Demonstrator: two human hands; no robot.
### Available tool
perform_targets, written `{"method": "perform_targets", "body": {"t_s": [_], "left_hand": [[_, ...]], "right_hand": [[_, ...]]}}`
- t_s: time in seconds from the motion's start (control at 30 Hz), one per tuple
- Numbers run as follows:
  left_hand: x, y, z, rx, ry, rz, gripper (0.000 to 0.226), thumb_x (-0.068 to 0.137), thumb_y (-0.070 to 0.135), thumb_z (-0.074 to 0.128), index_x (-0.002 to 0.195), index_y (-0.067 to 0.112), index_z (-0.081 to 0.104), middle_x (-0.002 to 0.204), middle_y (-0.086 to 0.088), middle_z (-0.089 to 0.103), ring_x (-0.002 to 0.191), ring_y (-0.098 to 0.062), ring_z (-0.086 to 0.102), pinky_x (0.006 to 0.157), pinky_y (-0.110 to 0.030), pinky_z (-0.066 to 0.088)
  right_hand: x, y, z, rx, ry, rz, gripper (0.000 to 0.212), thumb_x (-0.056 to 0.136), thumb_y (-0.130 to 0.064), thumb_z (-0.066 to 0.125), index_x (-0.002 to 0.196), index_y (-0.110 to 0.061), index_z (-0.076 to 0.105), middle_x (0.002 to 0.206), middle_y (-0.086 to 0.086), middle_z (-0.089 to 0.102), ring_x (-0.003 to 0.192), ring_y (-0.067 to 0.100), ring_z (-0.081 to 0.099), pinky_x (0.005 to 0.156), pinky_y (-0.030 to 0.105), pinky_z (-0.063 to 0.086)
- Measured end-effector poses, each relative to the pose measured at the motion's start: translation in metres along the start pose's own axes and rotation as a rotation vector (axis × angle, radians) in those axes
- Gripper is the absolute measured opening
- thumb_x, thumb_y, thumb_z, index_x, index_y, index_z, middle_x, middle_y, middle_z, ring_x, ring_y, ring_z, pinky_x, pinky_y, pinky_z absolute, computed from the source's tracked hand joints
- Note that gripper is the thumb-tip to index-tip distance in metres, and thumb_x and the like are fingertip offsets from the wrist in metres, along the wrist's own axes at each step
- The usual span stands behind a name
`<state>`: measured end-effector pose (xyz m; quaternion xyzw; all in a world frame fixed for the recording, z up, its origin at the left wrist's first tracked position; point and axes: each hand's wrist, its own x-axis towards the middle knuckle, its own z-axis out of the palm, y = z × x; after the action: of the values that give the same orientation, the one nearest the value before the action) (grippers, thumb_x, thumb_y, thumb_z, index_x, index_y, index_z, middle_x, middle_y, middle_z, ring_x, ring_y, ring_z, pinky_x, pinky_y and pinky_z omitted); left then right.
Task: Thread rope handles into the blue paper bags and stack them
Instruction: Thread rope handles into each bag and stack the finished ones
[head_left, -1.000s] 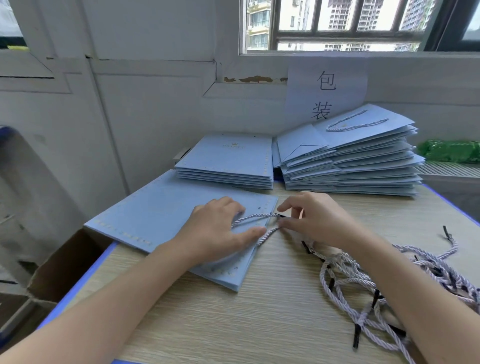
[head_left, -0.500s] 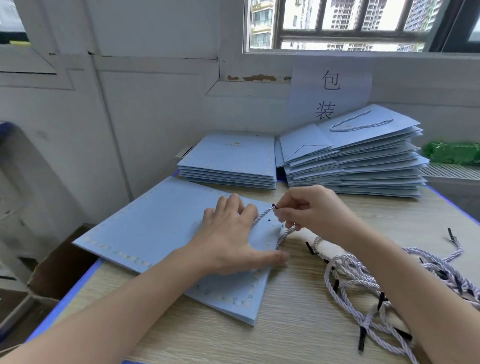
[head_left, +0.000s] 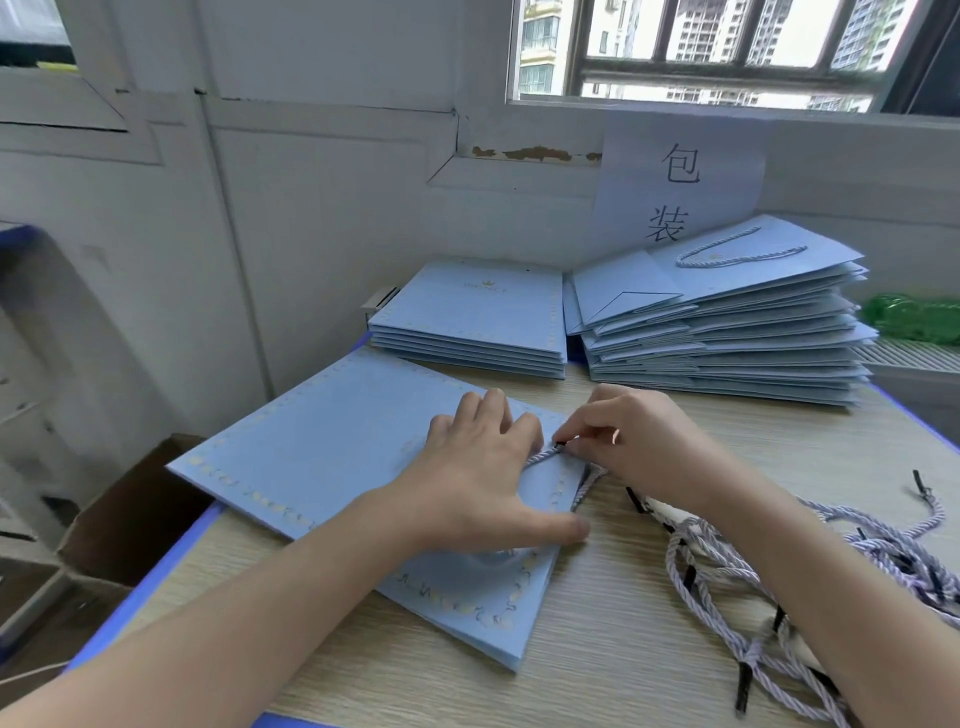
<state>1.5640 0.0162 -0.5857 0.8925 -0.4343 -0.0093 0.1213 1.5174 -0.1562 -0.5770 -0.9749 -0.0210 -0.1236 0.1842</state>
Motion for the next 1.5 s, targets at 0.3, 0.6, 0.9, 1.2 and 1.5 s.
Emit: {"method": "perform_targets", "body": {"t_s": [0.3, 0.6, 0.9, 1.2, 1.5], "left_hand": [[0.0, 0.001, 0.0, 0.035, -0.011, -0.026, 0.074, 0.061, 0.077, 0.039, 0.113, 0.025, 0.043, 0.107, 0.005, 0.029, 0.106, -0.014, 0.026, 0.095, -0.033, 0.03], [0.003, -0.002, 0.001, 0.025, 0.018, -0.023, 0.079, 0.057, 0.079, 0.035, 0.114, 0.025, 0.044, 0.108, 0.006, 0.03, 0.107, -0.013, 0.026, 0.092, -0.03, 0.03], [0.004, -0.007, -0.009, -0.334, 0.189, -0.058, 0.043, 0.059, 0.057, 0.053, 0.084, 0.023, 0.063, 0.089, 0.011, 0.052, 0.089, -0.004, 0.046, 0.069, -0.013, 0.035], [0.005, -0.013, -0.022, -0.571, 0.329, -0.168, 0.031, 0.077, 0.023, 0.061, 0.056, 0.001, 0.067, 0.044, 0.003, 0.058, 0.043, -0.008, 0.055, 0.05, -0.021, 0.047], [0.003, -0.016, -0.006, -0.131, 0.053, -0.064, 0.08, 0.056, 0.087, 0.054, 0.116, 0.034, 0.054, 0.117, 0.013, 0.043, 0.113, -0.005, 0.034, 0.095, -0.026, 0.032]], "right_hand": [[0.001, -0.002, -0.001, 0.331, 0.077, 0.13, 0.019, 0.08, -0.011, 0.071, 0.07, -0.026, 0.065, 0.069, -0.008, 0.065, 0.062, 0.0, 0.057, 0.066, 0.017, 0.049], [0.006, -0.001, 0.007, 0.269, 0.063, 0.112, 0.01, 0.08, -0.022, 0.072, 0.073, -0.027, 0.065, 0.069, -0.007, 0.054, 0.061, 0.004, 0.044, 0.056, 0.015, 0.033], [-0.001, 0.0, -0.008, 0.065, -0.042, -0.029, 0.03, 0.09, -0.015, 0.048, 0.098, -0.032, 0.072, 0.093, -0.005, 0.05, 0.072, -0.002, 0.043, 0.066, 0.01, 0.031], [-0.002, -0.005, -0.004, 0.106, 0.098, -0.017, 0.024, 0.089, -0.019, 0.055, 0.109, -0.029, 0.062, 0.1, -0.008, 0.045, 0.081, 0.003, 0.051, 0.077, 0.026, 0.042], [-0.003, -0.013, 0.001, 0.057, 0.105, 0.09, 0.014, 0.082, -0.015, 0.055, 0.073, -0.017, 0.066, 0.071, -0.005, 0.062, 0.07, 0.013, 0.055, 0.068, 0.036, 0.047]]}}
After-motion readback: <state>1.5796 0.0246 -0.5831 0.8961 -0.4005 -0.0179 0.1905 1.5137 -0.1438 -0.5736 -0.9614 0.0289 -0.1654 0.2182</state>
